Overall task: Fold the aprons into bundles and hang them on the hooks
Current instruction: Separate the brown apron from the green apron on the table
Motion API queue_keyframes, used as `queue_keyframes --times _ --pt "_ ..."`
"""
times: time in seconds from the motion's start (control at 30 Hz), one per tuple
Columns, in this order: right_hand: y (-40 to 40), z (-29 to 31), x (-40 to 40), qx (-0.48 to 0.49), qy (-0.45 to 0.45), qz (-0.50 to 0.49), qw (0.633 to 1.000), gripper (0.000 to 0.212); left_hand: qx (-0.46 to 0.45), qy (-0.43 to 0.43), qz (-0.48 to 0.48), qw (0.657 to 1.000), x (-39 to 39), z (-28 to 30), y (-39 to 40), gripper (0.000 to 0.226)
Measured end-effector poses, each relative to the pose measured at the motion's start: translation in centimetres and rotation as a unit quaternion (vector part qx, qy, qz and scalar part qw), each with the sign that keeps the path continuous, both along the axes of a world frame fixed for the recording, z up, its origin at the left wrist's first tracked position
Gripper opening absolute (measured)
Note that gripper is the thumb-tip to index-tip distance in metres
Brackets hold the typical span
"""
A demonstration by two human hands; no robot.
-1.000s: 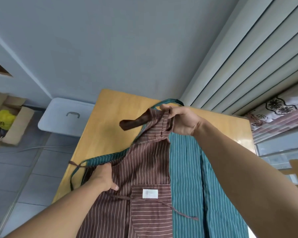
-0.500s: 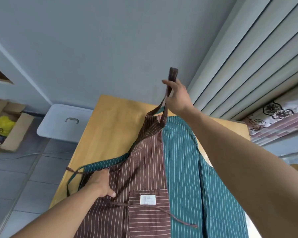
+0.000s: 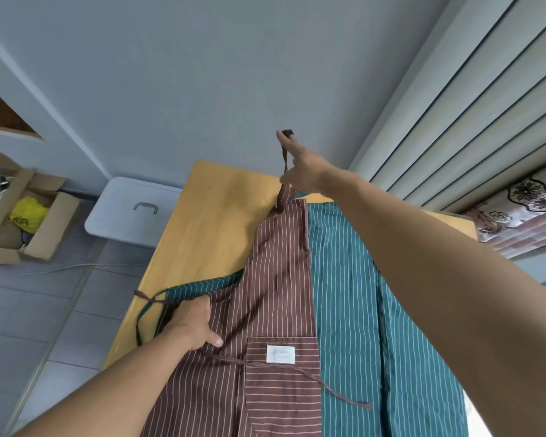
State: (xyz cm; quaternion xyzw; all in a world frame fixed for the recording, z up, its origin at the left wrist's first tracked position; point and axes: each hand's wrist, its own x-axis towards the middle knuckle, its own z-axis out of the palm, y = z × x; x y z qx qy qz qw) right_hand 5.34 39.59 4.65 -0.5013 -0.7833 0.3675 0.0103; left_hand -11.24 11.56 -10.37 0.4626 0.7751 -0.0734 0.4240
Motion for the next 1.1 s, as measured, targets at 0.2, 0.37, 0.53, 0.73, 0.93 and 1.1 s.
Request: queue_keyframes --times 0.2,0.37,0.53,0.73,0.93,1.1 --pt "-6.4 -7.6 2.9 -0.01 -0.146 -0.179 0.973 0.049 0.054 -0.048 0.042 0.996 -0.2 0.1 -1.7 0.05" --pt "-10.3 -13.8 7.3 -0.122 -0.184 -0.219 0.95 0.045 0.119 0.006 -0.23 0.966 -2.3 1.4 -4.7 0.045" --pt "-10.5 -14.8 7.7 -0.116 -0.129 -0.254 0.951 0.03 0.104 0.114 -0.371 0.916 -7.1 2.1 -5.8 0.061" --pt "-11.1 -14.8 7.8 -0.103 -0.132 -0.27 0.948 0.032 0.119 0.088 0.272 0.951 -15.6 2.2 -3.9 0.075" --pt "-11.5 -14.9 8.1 -0.09 -0.125 -0.295 0.943 0.028 0.128 0.105 0.58 0.797 -20.0 3.2 -5.1 0.104" --pt "-13.0 -14.5 8.3 -0.118 -0.03 -0.339 0.933 0.044 0.313 0.115 0.157 0.93 -8.3 3.4 -5.4 0.052"
